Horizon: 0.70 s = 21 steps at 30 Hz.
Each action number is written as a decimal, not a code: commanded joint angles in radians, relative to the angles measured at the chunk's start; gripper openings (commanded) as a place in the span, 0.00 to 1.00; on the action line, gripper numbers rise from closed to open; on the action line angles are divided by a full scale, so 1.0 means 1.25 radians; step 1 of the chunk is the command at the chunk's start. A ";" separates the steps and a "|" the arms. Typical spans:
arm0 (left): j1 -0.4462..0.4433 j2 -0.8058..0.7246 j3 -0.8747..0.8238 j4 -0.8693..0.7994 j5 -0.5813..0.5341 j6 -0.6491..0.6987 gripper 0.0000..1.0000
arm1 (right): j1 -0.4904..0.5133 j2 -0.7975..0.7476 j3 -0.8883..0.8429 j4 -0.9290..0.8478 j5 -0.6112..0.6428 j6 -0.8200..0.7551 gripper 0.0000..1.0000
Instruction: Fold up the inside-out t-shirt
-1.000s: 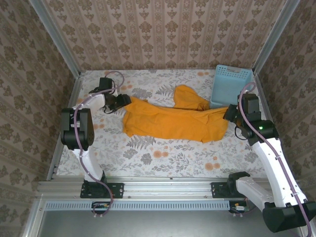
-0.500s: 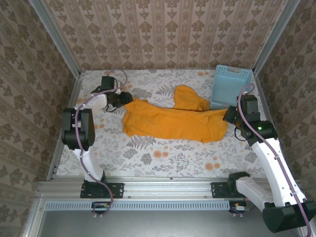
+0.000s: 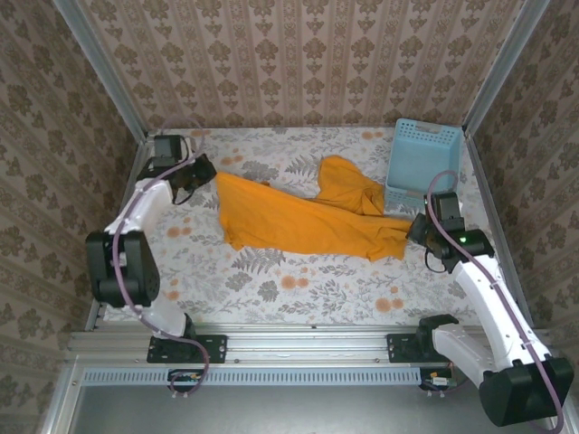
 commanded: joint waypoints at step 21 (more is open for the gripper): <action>0.023 0.000 -0.014 -0.044 -0.072 -0.026 0.00 | -0.012 0.124 -0.082 0.150 -0.153 0.005 0.35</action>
